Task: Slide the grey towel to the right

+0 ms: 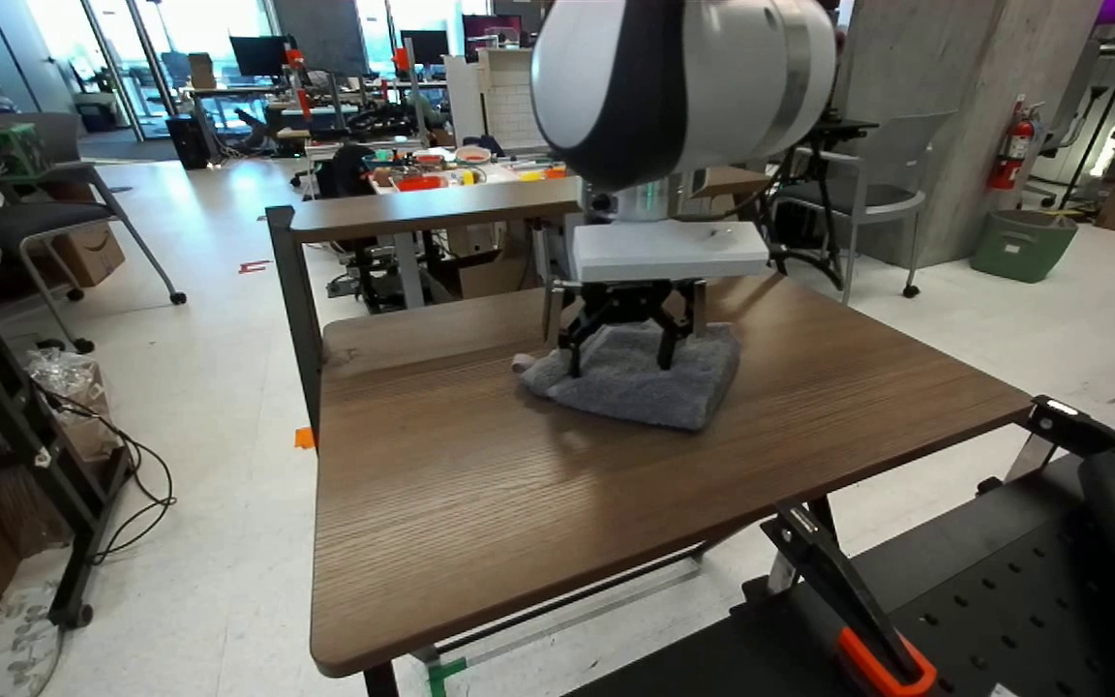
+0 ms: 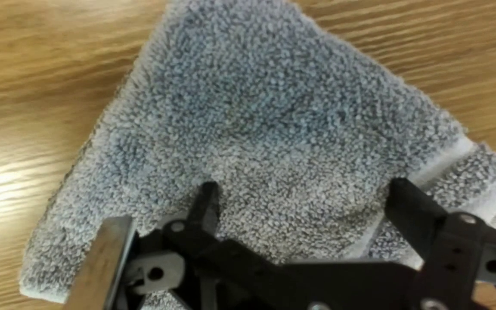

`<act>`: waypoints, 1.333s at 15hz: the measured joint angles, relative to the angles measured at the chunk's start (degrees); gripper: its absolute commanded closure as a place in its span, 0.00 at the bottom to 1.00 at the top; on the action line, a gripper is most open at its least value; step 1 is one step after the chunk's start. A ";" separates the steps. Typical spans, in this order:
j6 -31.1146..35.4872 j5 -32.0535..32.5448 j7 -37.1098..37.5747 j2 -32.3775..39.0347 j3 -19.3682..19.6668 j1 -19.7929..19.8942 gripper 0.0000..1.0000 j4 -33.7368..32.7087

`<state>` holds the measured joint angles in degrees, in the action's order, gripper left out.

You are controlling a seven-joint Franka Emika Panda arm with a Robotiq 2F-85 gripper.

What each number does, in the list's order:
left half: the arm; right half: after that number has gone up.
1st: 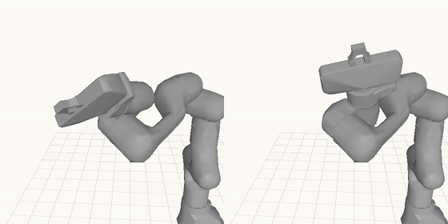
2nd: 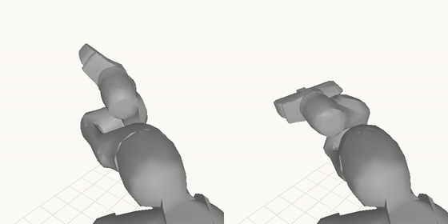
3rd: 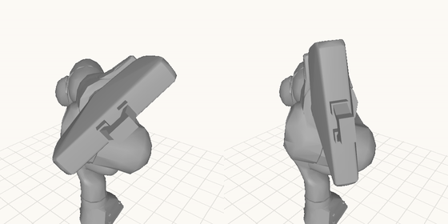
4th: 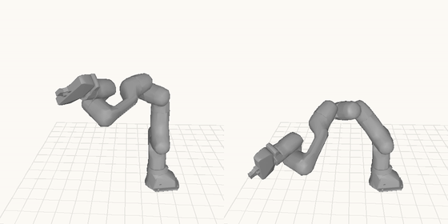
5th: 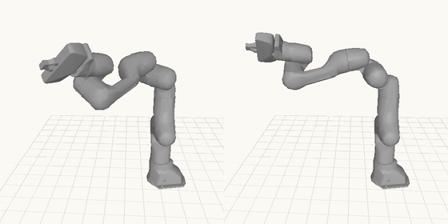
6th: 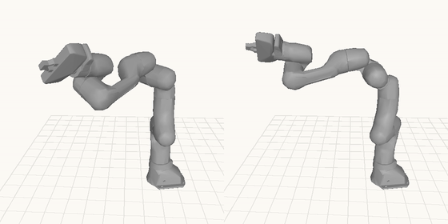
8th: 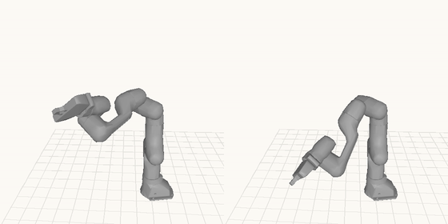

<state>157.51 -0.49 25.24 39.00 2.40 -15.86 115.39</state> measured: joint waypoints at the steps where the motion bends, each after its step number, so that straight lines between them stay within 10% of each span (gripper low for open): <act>1: 0.90 -0.49 -0.02 -0.84 0.22 1.25 0.00 1.70; 11: 4.85 -8.66 -4.82 -8.46 -0.19 14.12 0.00 11.84; 20: 4.44 -10.81 -8.55 -17.06 -5.60 14.90 0.00 16.55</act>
<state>161.95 -11.30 16.69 21.94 -3.20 -0.97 131.94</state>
